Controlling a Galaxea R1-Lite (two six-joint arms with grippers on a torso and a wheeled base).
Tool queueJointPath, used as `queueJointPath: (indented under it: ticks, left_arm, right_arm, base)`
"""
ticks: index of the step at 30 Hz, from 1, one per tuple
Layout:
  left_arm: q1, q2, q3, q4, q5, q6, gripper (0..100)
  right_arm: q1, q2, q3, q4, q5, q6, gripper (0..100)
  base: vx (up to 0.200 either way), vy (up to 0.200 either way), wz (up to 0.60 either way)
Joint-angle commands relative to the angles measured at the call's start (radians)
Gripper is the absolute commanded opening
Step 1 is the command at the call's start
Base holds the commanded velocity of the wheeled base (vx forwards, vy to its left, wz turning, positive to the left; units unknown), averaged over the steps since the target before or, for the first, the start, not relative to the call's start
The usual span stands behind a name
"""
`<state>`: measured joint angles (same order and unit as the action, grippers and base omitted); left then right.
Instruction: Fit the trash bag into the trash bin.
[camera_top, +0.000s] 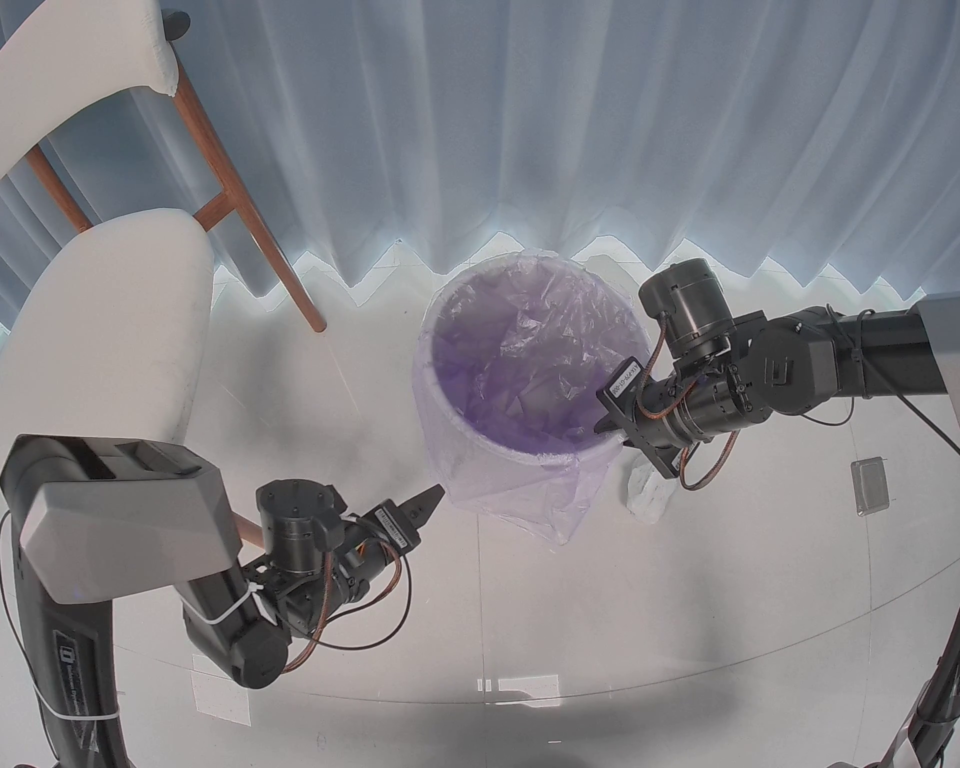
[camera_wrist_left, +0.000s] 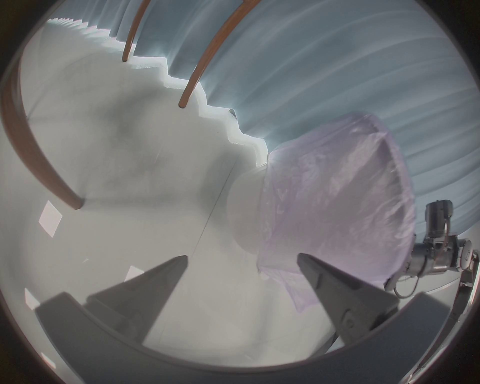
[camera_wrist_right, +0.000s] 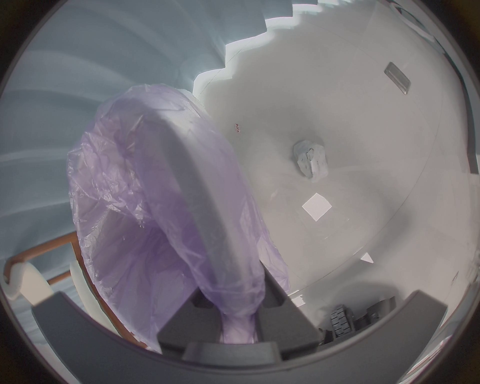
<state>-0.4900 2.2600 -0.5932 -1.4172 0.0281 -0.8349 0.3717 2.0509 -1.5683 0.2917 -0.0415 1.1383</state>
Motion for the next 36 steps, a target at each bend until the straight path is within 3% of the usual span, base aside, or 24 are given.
queueJointPath:
  ticks: [1, 5, 6, 7, 8, 10, 11, 14, 16, 18, 20, 25, 28, 32, 36]
  left_arm:
    - [-0.019, -0.235, 0.274, -0.014, -0.013, 0.011, 100]
    - [0.021, -0.407, 0.403, -0.008, -0.042, 0.011, 100]
    - [0.027, -0.416, 0.412, -0.005, -0.043, 0.013, 100]
    - [0.054, -0.462, 0.452, 0.004, -0.042, 0.025, 100]
    - [0.059, -0.470, 0.457, 0.006, -0.039, 0.028, 100]
    - [0.082, -0.547, 0.506, 0.008, -0.017, 0.036, 100]
    - [0.082, -0.551, 0.507, 0.008, -0.017, 0.036, 100]
    - [0.083, -0.617, 0.559, 0.024, -0.014, 0.034, 100]
    - [0.083, -0.628, 0.570, 0.041, -0.019, 0.030, 100]
    - [0.085, -0.625, 0.569, 0.063, -0.019, 0.028, 100]
    - [0.096, -0.623, 0.569, 0.066, -0.022, 0.025, 100]
    - [0.051, -0.606, 0.569, 0.066, -0.034, -0.056, 100]
    - [0.028, -0.576, 0.564, 0.055, -0.112, -0.118, 100]
    - [0.014, -0.580, 0.550, 0.055, -0.224, -0.142, 100]
    - [-0.051, -0.563, 0.552, 0.064, -0.257, -0.184, 100]
  right_arm:
    - [-0.060, -0.044, 0.128, -0.002, 0.066, -0.178, 0]
    - [-0.134, -0.089, 0.246, -0.025, 0.172, -0.393, 0]
    - [-0.139, -0.092, 0.252, -0.026, 0.180, -0.410, 0]
    - [-0.169, -0.106, 0.287, -0.032, 0.219, -0.509, 0]
    - [-0.172, -0.109, 0.295, -0.034, 0.227, -0.529, 0]
    - [-0.217, -0.130, 0.356, -0.052, 0.305, -0.749, 0]
    - [-0.218, -0.130, 0.360, -0.055, 0.310, -0.761, 0]
    - [-0.269, -0.124, 0.409, -0.111, 0.374, -0.990, 0]
    - [-0.283, -0.123, 0.427, -0.132, 0.416, -1.065, 0]
    - [-0.287, -0.126, 0.458, -0.157, 0.503, -1.151, 0]
    - [-0.287, -0.123, 0.479, -0.186, 0.563, -1.207, 0]
    - [-0.277, -0.101, 0.511, -0.273, 0.597, -1.287, 0]
    - [-0.269, -0.100, 0.513, -0.284, 0.635, -1.299, 0]
    - [-0.258, -0.103, 0.528, -0.284, 0.637, -1.313, 0]
    - [-0.255, -0.098, 0.527, -0.286, 0.637, -1.316, 0]
  base:
    - [0.000, 0.000, 0.00]
    - [0.000, 0.000, 0.00]
    - [0.000, 0.000, 0.00]
    - [0.000, 0.000, 0.00]
    - [0.000, 0.000, 0.00]
    - [0.000, 0.000, 0.00]
    - [0.000, 0.000, 0.00]
    - [0.000, 0.000, 0.00]
    - [0.000, 0.000, 0.00]
    - [0.000, 0.000, 0.00]
    - [0.000, 0.000, 0.00]
    - [0.000, 0.000, 0.00]
    - [0.000, 0.000, 0.00]
    - [0.000, 0.000, 0.00]
    - [0.000, 0.000, 0.00]
